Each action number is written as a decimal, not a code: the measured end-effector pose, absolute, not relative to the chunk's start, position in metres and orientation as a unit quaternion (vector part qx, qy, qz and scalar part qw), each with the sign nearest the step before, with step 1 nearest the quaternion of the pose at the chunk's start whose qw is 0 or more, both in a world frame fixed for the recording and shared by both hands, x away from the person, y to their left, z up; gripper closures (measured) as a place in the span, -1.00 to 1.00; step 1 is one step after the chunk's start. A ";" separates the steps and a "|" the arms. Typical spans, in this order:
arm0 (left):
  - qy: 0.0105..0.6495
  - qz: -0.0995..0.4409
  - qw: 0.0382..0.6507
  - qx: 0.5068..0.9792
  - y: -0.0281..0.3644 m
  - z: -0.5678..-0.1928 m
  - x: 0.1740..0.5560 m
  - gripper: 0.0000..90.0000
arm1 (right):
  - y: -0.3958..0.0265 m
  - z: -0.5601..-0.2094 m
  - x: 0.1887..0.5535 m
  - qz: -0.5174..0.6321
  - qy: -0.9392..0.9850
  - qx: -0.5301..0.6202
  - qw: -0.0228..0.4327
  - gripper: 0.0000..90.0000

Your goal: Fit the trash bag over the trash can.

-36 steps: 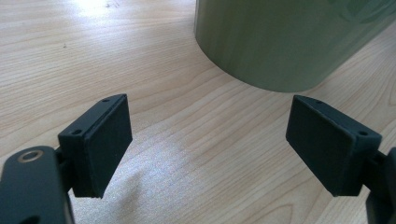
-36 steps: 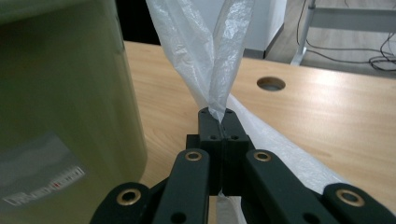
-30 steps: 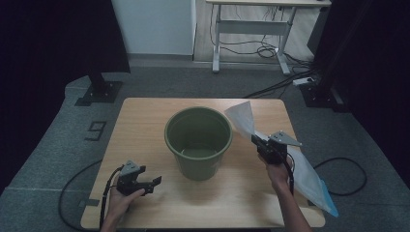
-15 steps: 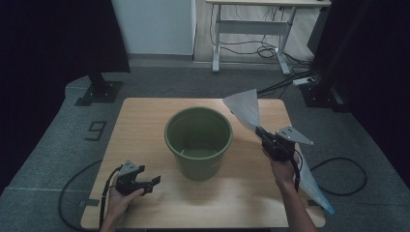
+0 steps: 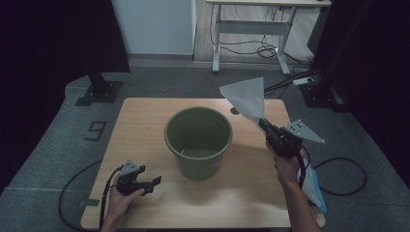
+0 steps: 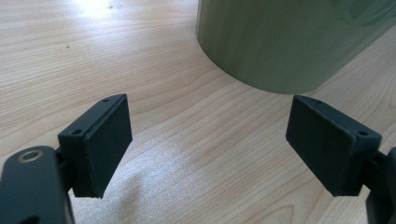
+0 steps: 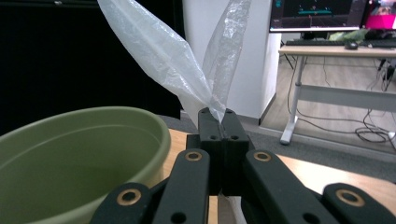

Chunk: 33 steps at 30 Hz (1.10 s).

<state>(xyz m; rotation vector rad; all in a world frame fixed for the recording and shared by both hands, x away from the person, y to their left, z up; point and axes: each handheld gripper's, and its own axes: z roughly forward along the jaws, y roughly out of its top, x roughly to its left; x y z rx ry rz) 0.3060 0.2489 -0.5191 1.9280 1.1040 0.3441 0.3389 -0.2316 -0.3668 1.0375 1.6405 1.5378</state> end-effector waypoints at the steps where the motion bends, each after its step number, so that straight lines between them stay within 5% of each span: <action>1: 0.443 0.138 0.432 0.773 0.249 -0.519 0.306 -0.69 | -0.232 -0.367 0.339 0.587 0.626 0.396 0.327 0.97; 33: 0.445 0.137 0.434 0.771 0.249 -0.520 0.306 -0.69 | -0.163 -0.350 0.308 0.624 0.671 0.295 0.270 0.97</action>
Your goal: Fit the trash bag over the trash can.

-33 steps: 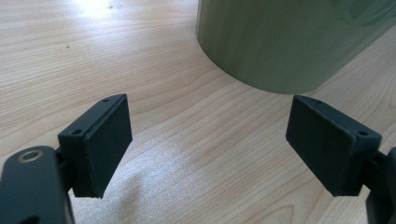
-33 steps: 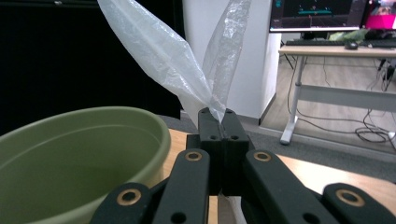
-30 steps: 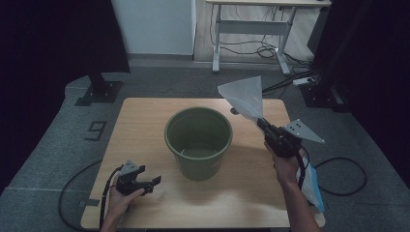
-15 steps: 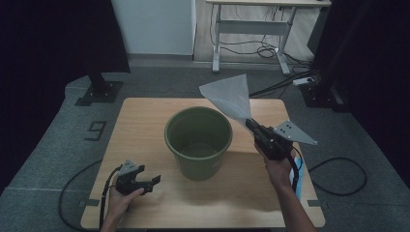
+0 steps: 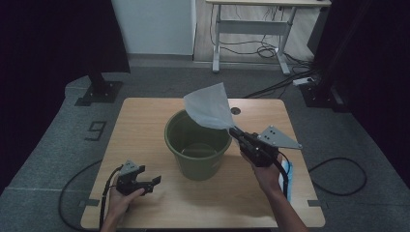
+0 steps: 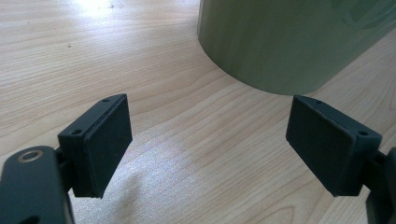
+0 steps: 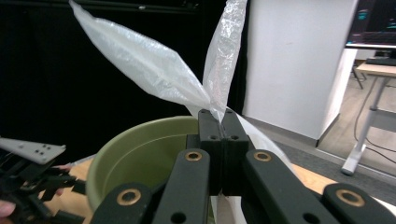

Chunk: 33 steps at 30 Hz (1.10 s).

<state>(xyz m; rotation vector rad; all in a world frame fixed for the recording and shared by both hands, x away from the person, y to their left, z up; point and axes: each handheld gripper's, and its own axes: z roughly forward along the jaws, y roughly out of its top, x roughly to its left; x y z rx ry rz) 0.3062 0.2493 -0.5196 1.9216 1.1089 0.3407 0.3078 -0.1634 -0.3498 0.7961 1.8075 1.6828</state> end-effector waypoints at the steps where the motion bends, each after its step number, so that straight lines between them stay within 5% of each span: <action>1: 0.445 0.137 0.434 0.771 0.249 -0.520 0.306 -0.69 | -0.162 -0.350 0.307 0.624 0.673 0.293 0.268 0.97; 33: 0.442 0.135 0.429 0.776 0.249 -0.521 0.307 -0.68 | -0.136 -0.394 0.322 0.578 0.734 0.292 0.207 0.94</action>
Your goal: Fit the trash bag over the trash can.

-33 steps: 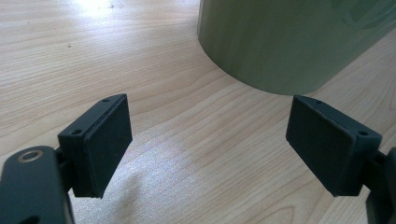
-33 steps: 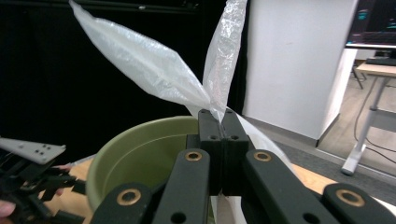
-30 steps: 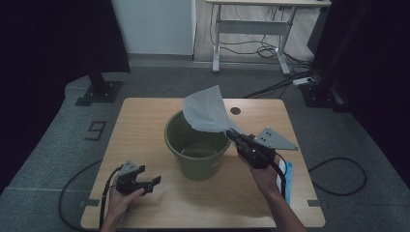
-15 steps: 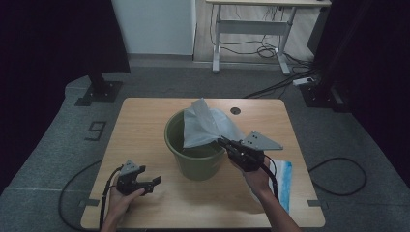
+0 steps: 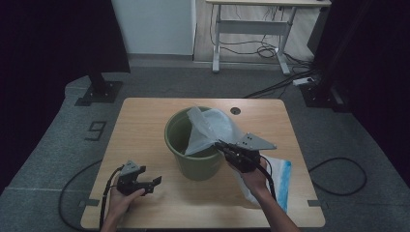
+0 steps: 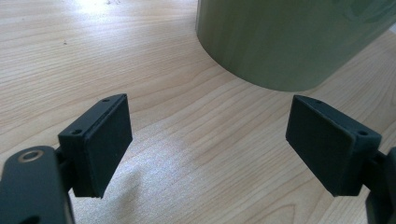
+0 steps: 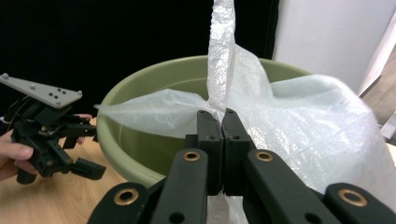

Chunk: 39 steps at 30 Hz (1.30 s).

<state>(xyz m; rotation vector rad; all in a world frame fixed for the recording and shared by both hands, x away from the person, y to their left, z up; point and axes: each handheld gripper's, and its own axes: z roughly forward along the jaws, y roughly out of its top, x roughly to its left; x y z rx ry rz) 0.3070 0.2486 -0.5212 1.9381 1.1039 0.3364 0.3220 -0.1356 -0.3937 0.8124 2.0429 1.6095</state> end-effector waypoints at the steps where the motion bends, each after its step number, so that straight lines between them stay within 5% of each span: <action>1: 0.442 0.134 0.429 0.776 0.249 -0.521 0.307 -0.68 | -0.135 -0.394 0.322 0.576 0.736 0.291 0.205 0.93; 5: 0.442 0.134 0.430 0.775 0.250 -0.521 0.307 -0.68 | -0.133 -0.396 0.322 0.571 0.743 0.287 0.201 0.85; 10: 0.442 0.134 0.431 0.775 0.251 -0.520 0.306 -0.68 | -0.134 -0.393 0.311 0.568 0.742 0.279 0.220 0.06; 14: 0.442 0.135 0.432 0.774 0.250 -0.520 0.306 -0.68 | -0.139 -0.393 0.300 0.570 0.735 0.287 0.229 -0.18; 39: 0.446 0.136 0.429 0.773 0.253 -0.520 0.307 -0.68 | -0.191 -0.487 0.268 0.510 0.734 0.368 0.257 -0.19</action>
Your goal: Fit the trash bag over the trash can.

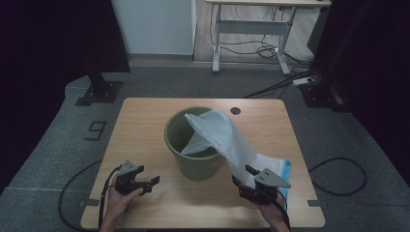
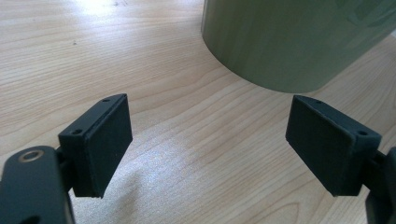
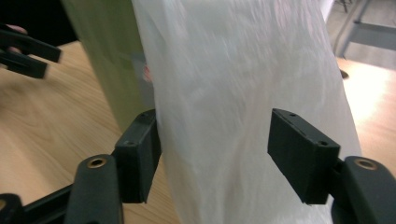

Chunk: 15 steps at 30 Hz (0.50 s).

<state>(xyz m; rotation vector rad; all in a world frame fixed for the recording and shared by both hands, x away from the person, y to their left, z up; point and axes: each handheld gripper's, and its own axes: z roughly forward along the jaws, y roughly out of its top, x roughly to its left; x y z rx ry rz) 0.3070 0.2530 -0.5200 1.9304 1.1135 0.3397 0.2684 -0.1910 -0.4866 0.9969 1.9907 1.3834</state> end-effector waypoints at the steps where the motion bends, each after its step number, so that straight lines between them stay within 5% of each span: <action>1: 0.446 0.136 0.429 0.774 0.253 -0.520 0.307 -0.68 | -0.192 -0.490 0.269 0.507 0.733 0.371 0.261 -0.10; 10: 0.447 0.135 0.430 0.773 0.254 -0.520 0.307 -0.68 | -0.198 -0.502 0.274 0.495 0.737 0.374 0.269 0.88; 15: 0.447 0.135 0.432 0.772 0.255 -0.518 0.306 -0.67 | -0.203 -0.500 0.274 0.499 0.733 0.369 0.279 0.97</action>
